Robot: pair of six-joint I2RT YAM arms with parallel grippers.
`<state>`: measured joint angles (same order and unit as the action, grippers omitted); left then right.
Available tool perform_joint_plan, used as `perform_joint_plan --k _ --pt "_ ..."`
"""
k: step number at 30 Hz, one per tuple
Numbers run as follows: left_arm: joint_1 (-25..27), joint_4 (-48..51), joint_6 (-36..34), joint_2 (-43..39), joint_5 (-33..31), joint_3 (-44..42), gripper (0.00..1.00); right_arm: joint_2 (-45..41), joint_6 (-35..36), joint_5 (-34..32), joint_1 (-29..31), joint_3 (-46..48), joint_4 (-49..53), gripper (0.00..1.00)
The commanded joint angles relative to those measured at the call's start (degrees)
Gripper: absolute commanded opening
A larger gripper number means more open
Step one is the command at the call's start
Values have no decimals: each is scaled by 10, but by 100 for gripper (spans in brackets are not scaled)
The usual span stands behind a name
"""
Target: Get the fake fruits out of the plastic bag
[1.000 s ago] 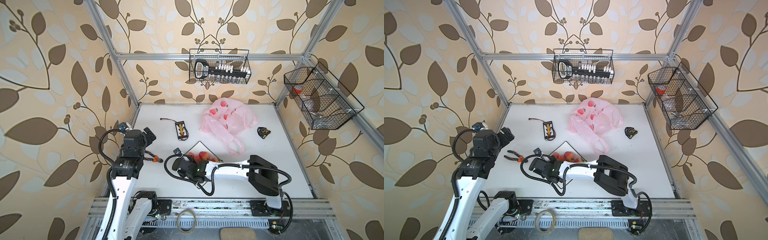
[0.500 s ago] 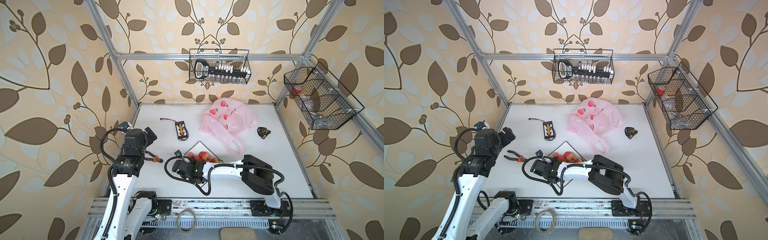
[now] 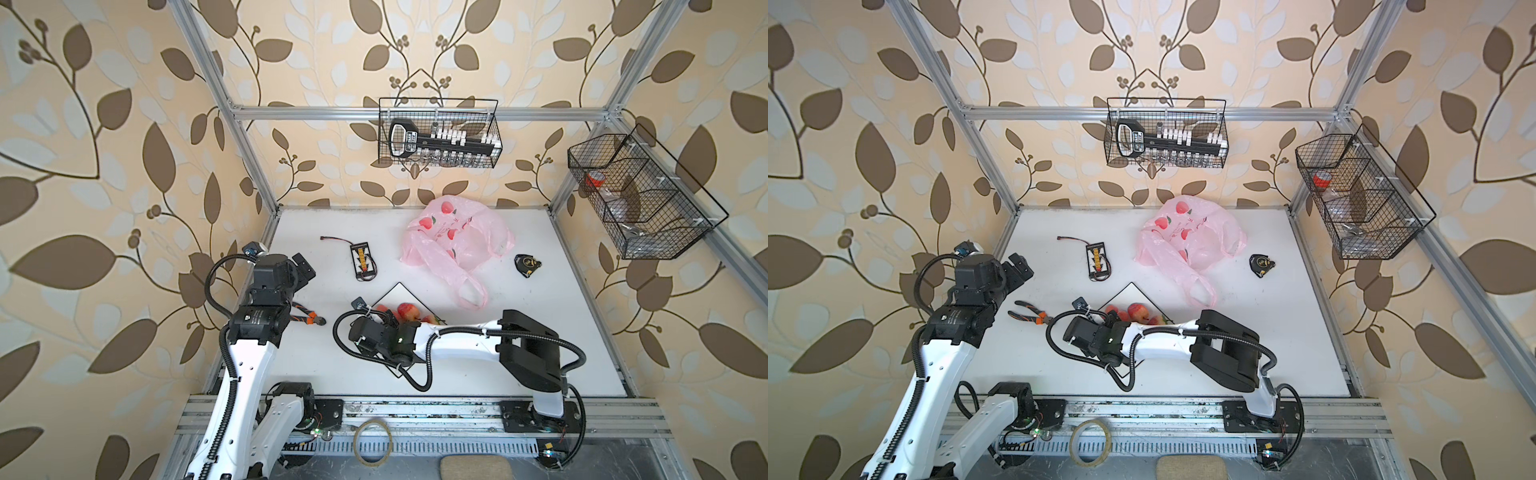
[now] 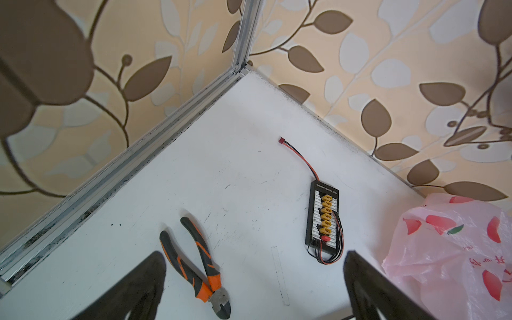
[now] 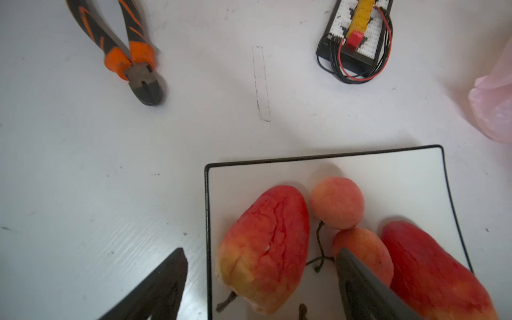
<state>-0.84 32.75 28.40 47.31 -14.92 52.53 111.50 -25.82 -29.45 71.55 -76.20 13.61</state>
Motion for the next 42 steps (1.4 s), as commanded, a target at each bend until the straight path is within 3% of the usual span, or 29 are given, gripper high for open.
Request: perform_joint_plan --k 1,6,10,16,21,23,27,32,38,42 --pt "-5 -21 -13 3 8 9 99 -69 9 15 -2 23 -34 85" --pt "-5 -39 -23 16 12 -4 99 -180 16 9 -28 91 -68 84" --pt "-5 -65 -30 31 11 -28 99 -289 28 -19 -95 177 -89 83" --pt "-5 -121 -82 58 11 -76 99 -441 58 2 -306 314 -124 82" --pt "-6 -218 -164 75 42 -140 99 -512 80 33 -516 432 -235 81" --pt "-5 -250 -185 87 36 -157 99 -510 117 45 -577 487 -321 81" --pt "-4 -295 -197 122 5 -175 99 -465 239 68 -629 564 -498 83" --pt "-5 -346 -201 173 -9 -187 99 -370 209 176 -714 580 -590 84" --pt "-4 -448 -205 217 3 -228 99 -253 222 241 -723 633 -800 84" --pt "-5 -517 -199 241 7 -254 99 -256 220 244 -724 631 -790 84"
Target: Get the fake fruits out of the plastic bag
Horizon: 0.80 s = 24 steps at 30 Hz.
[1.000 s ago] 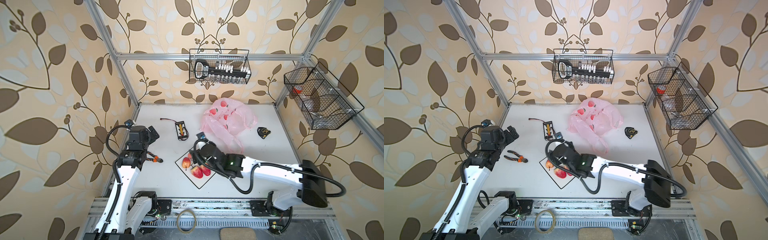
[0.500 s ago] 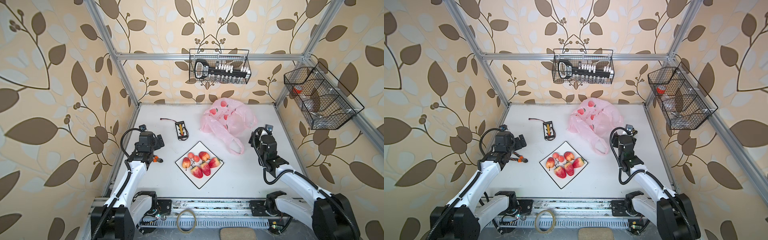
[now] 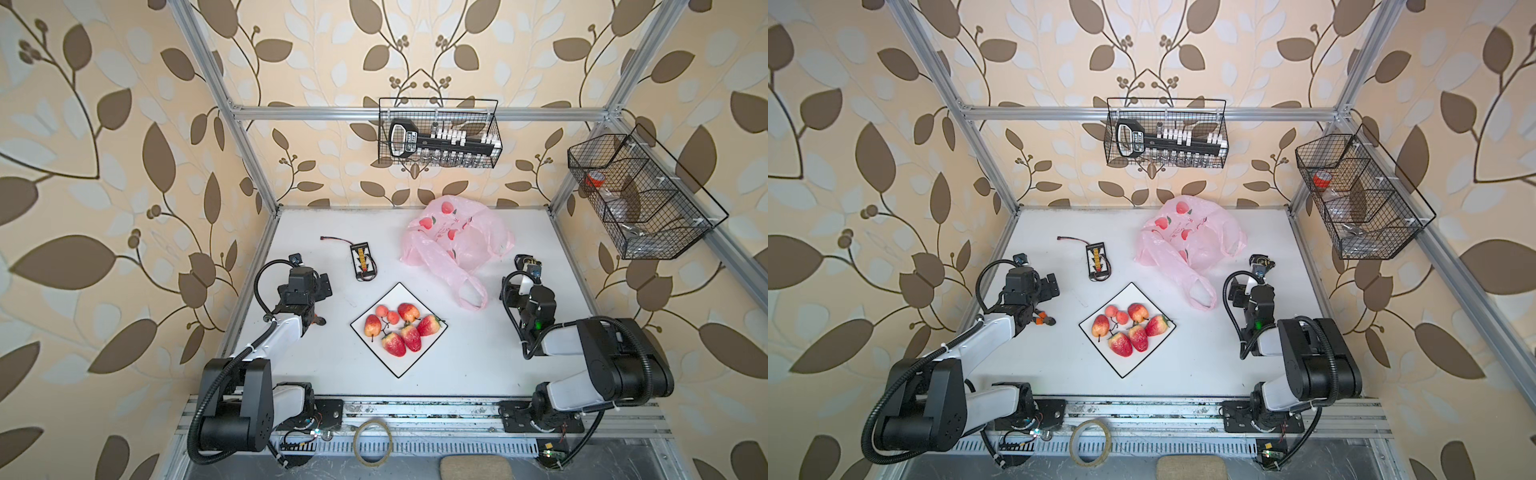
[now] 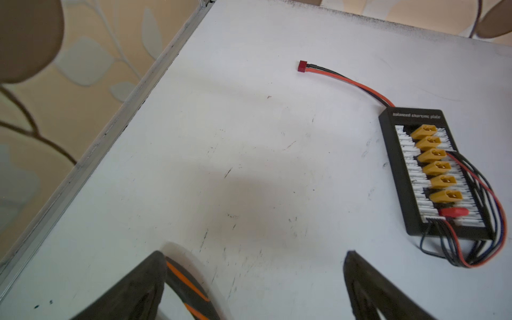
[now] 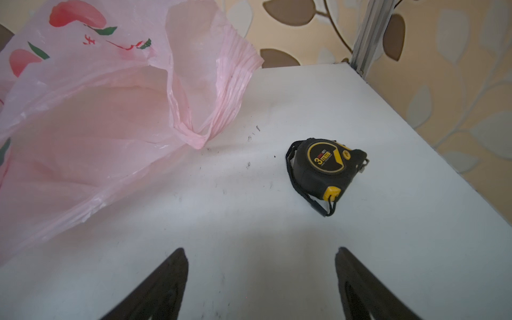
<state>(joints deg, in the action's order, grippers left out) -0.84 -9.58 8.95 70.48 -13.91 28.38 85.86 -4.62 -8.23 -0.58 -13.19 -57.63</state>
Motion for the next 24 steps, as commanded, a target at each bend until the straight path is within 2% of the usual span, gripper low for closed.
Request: perform_joint_plan --k 1,5,7,9,12,14,16,22,24 --pt "-4 -118 -6 17 2 -20 99 0 8 32 -4 -1 -76 84" --pt "-4 -218 -1 74 -19 -37 99 0 8 32 -5 0 -76 85" --pt "4 -252 -13 105 -15 -43 99 0 8 32 -5 -1 -76 86" --pt "16 -291 -42 113 22 -59 99 0 8 32 -4 -1 -76 86" --pt "22 -408 -55 163 14 -94 99 1 7 31 -4 -1 -76 87" --pt "21 -334 -42 145 14 -74 99 1 7 31 -4 -2 -76 87" --pt "22 -366 -49 155 11 -81 99 1 7 30 -4 -1 -76 88" --pt "25 -343 -48 146 9 -75 99 0 7 31 -5 -2 -76 93" --pt "40 -342 -59 149 -10 -72 99 0 7 31 -4 -2 -75 94"
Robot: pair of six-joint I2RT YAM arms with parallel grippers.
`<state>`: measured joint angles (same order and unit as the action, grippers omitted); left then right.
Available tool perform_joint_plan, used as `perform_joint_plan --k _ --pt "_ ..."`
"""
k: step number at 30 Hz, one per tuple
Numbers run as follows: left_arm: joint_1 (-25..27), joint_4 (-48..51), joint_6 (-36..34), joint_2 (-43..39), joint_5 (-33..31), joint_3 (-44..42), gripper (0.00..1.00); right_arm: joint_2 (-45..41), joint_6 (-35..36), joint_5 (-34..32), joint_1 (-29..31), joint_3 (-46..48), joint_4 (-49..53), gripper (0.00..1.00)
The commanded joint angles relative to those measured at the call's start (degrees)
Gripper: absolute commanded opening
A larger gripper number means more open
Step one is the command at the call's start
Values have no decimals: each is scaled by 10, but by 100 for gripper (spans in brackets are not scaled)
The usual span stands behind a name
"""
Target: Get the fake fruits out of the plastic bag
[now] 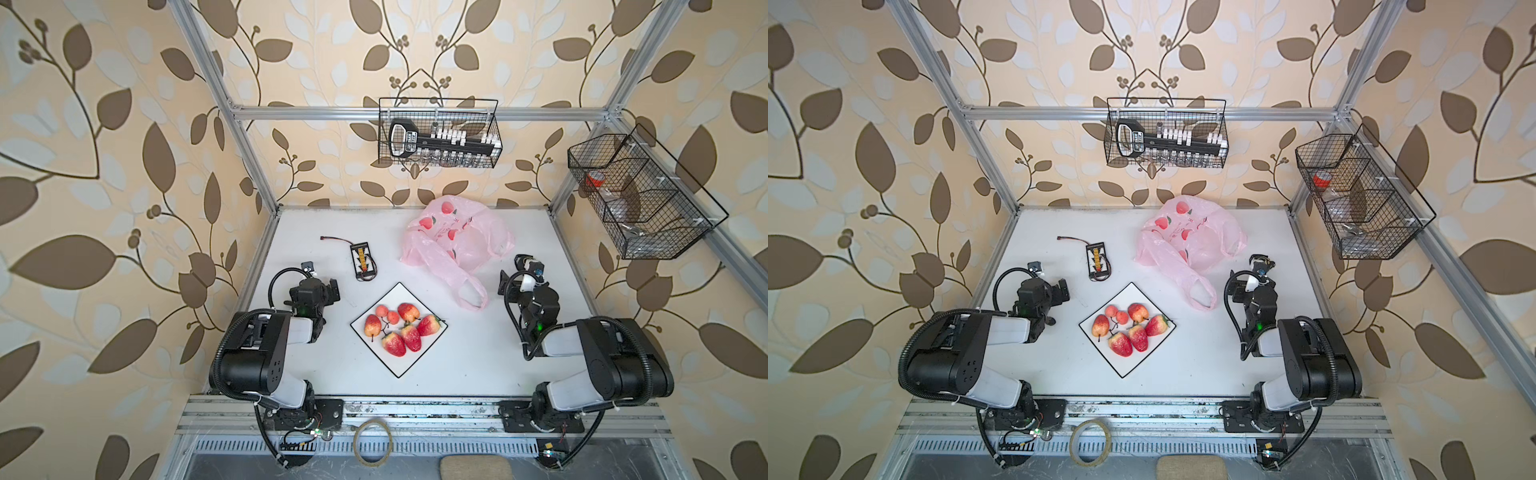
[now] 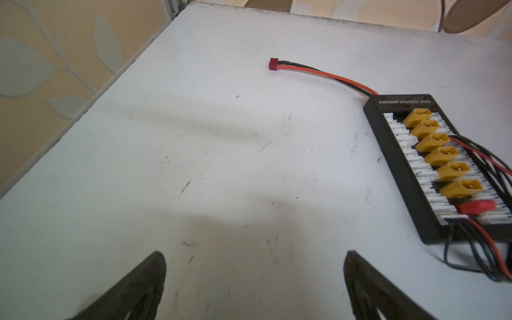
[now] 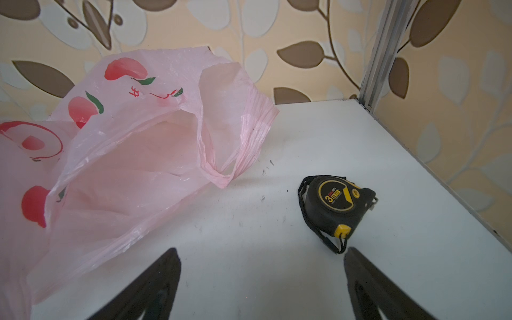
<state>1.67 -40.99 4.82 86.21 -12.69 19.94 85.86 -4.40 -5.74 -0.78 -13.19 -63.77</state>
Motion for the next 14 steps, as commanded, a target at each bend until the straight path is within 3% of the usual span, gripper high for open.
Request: perform_joint_plan --k 1,7,14 --pt "15 -28 -17 -7 -22 13 99 0 5 6 -2 -2 -14 94" --pt "6 5 -11 14 -8 40 99 0 5 5 -2 -2 -13 97" --pt "6 -24 -14 -8 -5 14 99 -2 4 5 -2 1 -14 99"
